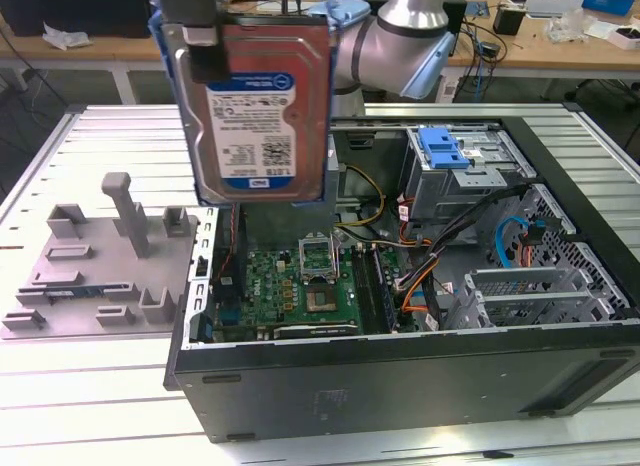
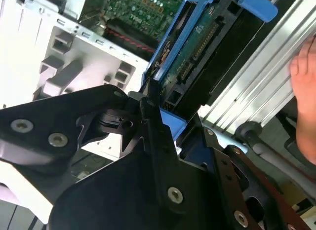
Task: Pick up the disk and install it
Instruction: 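Pick up the disk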
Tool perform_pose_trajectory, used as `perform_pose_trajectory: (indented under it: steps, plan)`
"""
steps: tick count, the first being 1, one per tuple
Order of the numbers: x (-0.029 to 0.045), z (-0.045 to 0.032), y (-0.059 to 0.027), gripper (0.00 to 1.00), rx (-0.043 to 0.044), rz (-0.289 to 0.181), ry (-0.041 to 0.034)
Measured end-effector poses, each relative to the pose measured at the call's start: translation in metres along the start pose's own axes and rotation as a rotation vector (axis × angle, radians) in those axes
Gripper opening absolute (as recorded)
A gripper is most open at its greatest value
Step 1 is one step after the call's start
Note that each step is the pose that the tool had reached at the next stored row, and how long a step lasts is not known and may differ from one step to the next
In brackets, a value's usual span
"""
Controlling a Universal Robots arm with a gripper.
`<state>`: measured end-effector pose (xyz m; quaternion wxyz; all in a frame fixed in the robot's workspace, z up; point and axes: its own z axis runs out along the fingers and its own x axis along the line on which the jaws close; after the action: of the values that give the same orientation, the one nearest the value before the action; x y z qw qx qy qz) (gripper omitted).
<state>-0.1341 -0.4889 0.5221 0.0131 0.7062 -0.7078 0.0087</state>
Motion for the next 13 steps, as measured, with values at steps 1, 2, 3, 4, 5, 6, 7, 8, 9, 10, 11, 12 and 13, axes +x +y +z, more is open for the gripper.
perform_pose_trajectory:
  steps: [1, 2, 3, 4, 5, 6, 7, 8, 9, 10, 11, 12, 13]
  plan:
    - [0.0017, 0.0001, -0.0036, 0.36, 0.0, 0.0, -0.0002]
    - [0.0044, 0.0001, -0.0093, 0.36, 0.0, 0.0, -0.0004]
    - [0.006, 0.0001, -0.0128, 0.36, 0.0, 0.0, -0.0005]
    - [0.0088, 0.0001, -0.019, 0.36, 0.0, 0.0, -0.0007]
    - [0.0104, 0.0002, -0.0228, 0.36, 0.0, 0.0, -0.0009]
    - [0.0121, 0.0002, -0.0268, 0.36, 0.0, 0.0, -0.001]
    - [0.0137, 0.0002, -0.0307, 0.36, 0.0, 0.0, -0.0011]
    - [0.0152, 0.0002, -0.0345, 0.36, 0.0, 0.0, -0.0012]
    - [0.0183, 0.0003, -0.0427, 0.36, 0.0, 0.0, -0.0014]
    - [0.0196, 0.0003, -0.0465, 0.36, 0.0, 0.0, -0.0014]
    - [0.0215, 0.0003, -0.0518, 0.36, 0.0, 0.0, -0.0015]
    - [0.0243, 0.0004, -0.0599, 0.36, 0.0, 0.0, -0.0016]
    - [0.0259, 0.0004, -0.0643, 0.36, 0.0, 0.0, -0.0017]
